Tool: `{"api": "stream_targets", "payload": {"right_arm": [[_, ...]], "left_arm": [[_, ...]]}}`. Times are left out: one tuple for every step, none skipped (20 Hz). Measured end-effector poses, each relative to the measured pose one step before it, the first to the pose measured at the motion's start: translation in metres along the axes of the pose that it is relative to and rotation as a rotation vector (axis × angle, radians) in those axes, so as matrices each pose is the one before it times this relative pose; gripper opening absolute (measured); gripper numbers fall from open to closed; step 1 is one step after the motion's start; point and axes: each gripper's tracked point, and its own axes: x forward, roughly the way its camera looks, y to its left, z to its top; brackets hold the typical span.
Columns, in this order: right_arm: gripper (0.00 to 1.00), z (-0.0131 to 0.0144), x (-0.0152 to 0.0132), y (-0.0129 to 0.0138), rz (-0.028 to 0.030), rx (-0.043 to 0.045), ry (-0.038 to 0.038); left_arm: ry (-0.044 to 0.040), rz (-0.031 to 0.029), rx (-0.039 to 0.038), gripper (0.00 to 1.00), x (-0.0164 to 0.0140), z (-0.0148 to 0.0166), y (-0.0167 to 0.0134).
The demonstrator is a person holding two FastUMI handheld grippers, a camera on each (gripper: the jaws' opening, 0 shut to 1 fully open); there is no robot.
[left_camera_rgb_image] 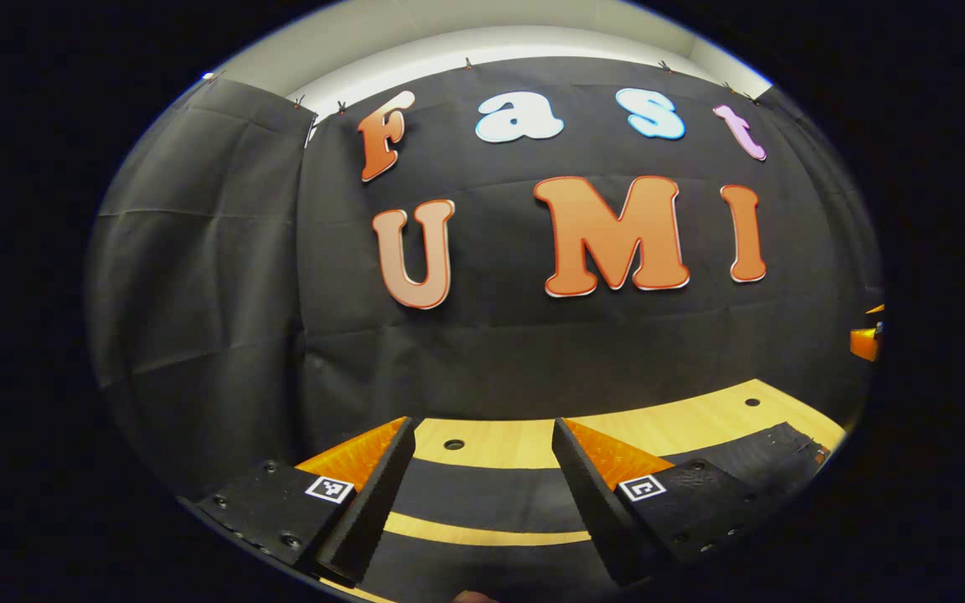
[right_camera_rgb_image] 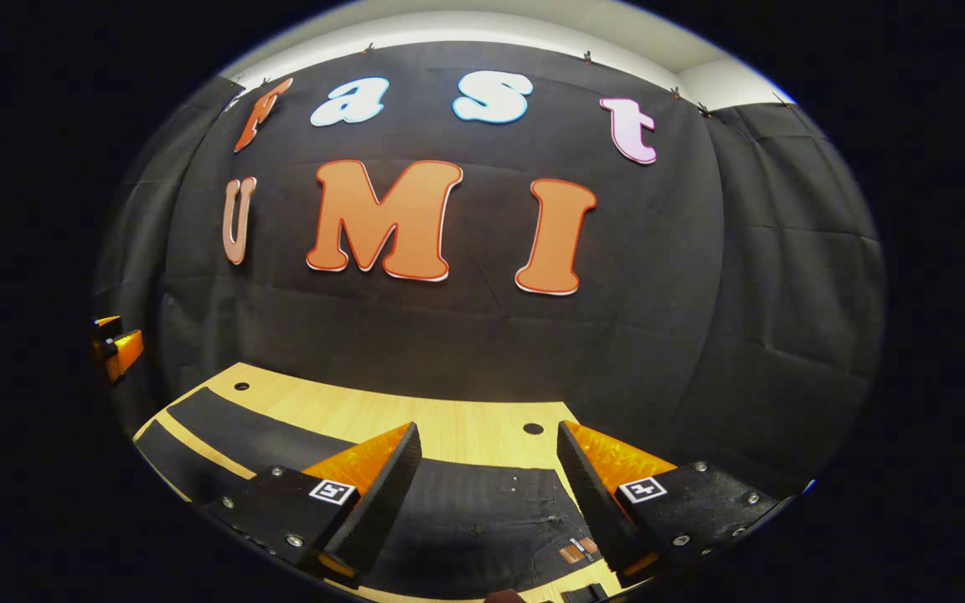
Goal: Grasp the waist and the cuffs of the jeans and fold them to make the two legs overlap; first hold the waist and fold one-third of the jeans toward the cuffs, then hold the cuffs and fold the remaining one-third in the same direction to finish folding.
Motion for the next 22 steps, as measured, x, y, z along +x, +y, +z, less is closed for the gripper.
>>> {"api": "stream_targets", "payload": {"right_arm": [[0.98, -0.00509, 0.00149, -0.00257, -0.00877, 0.00712, 0.02094], [0.98, -0.0062, 0.00063, -0.0026, -0.00707, 0.01219, 0.0242], [0.98, -0.00622, 0.00131, -0.00113, -0.00459, 0.01473, 0.02128], [0.98, -0.00634, 0.00101, -0.00192, -0.00891, 0.0124, 0.02056], [0.98, -0.00503, 0.00211, -0.00184, -0.01212, 0.01108, 0.02232], [0.99, -0.00528, 0.00265, -0.00197, -0.01339, 0.00994, 0.02195], [0.98, -0.00904, 0.00308, -0.00408, -0.02191, 0.00589, 0.03435], [0.98, -0.00797, 0.00134, -0.00336, -0.01136, 0.01128, 0.03235], [0.99, -0.00908, 0.00372, -0.00251, -0.01237, 0.01849, 0.03234], [0.99, -0.00767, 0.00264, -0.00155, -0.00415, 0.02579, 0.02991], [1.0, -0.00768, 0.00196, -0.00122, -0.00498, 0.02846, 0.02998], [0.99, -0.00703, 0.00221, -0.00229, -0.00858, 0.02401, 0.02961], [0.99, -0.01074, 0.00049, -0.00394, -0.01375, 0.02035, 0.0279], [0.99, -0.00692, 0.00235, -0.00364, -0.01503, 0.01809, 0.02283], [0.98, -0.00762, 0.00092, -0.00246, -0.01749, 0.01764, 0.02581], [0.99, -0.00756, 0.00132, -0.0021, -0.01213, 0.01985, 0.02887], [0.99, -0.00676, -0.00041, -0.00157, -0.01122, 0.01934, 0.02445], [0.99, -0.0046, 0.00164, -0.00008, -0.00501, 0.02009, 0.01813], [0.99, -0.00305, 0.00073, 0.00062, -0.00429, 0.01344, 0.01199], [0.99, -0.00271, 0.00049, -0.00186, -0.01324, 0.00781, 0.01138], [0.99, -0.00554, 0.00154, -0.00234, -0.01124, 0.00282, 0.01679], [0.99, -0.00372, 0.0013, -0.00112, -0.0125, 0.00335, 0.01121]], "left_arm": [[0.01832, 0.01612, 0.00549, 0.99, 0.00144, -0.00817, 0.01123], [0.02125, 0.01702, -0.0031, 0.99, 0.00146, -0.00608, 0.01049], [0.02371, 0.01359, -0.00646, 0.99, 0.00172, -0.00586, 0.01071], [0.01838, 0.01403, -0.01239, 0.99, 0.00193, -0.0064, 0.0097], [0.02001, 0.01458, -0.01409, 0.99, 0.00294, -0.00438, 0.01023], [0.01892, 0.01511, -0.01182, 0.99, -0.00037, -0.007, 0.00932], [0.01907, 0.03082, -0.00578, 0.99, 0.0004, -0.00474, 0.01372], [0.01881, 0.03546, -0.00459, 0.99, 0.00412, -0.00696, 0.01606], [0.02874, 0.01848, 0.00121, 1.0, 0.00531, -0.00828, 0.00968], [0.0209, 0.00989, -0.0053, 0.99, 0.00621, -0.00868, 0.00836], [0.02702, 0.00514, -0.0068, 0.99, 0.00241, -0.00695, 0.00796], [0.03388, -0.00589, -0.01009, 0.99, 0.00531, -0.00885, 0.00523], [0.03518, -0.00739, -0.00907, 0.99, 0.0049, -0.00936, 0.00561], [0.03722, -0.00362, -0.00848, 0.99, 0.00466, -0.00885, 0.00669], [0.03988, -0.0029, -0.01168, 0.99, 0.00698, -0.0107, 0.00776], [0.03979, -0.00501, -0.0187, 0.99, 0.0061, -0.00827, 0.00565], [0.04751, -0.005, -0.0177, 0.99, 0.00658, -0.00959, 0.00707], [0.04018, -0.00036, -0.01694, 0.99, 0.0069, -0.00954, 0.00475], [0.04571, 0.00415, -0.01531, 0.99, 0.00902, -0.00901, 0.00739], [0.04004, 0.00585, -0.01973, 0.99, 0.00683, -0.00755, 0.00706], [0.05037, 0.01084, -0.02684, 1.0, 0.00643, -0.01048, 0.01068], [0.06597, 0.02216, -0.03352, 0.99, 0.00757, -0.01183, 0.00978]]}}
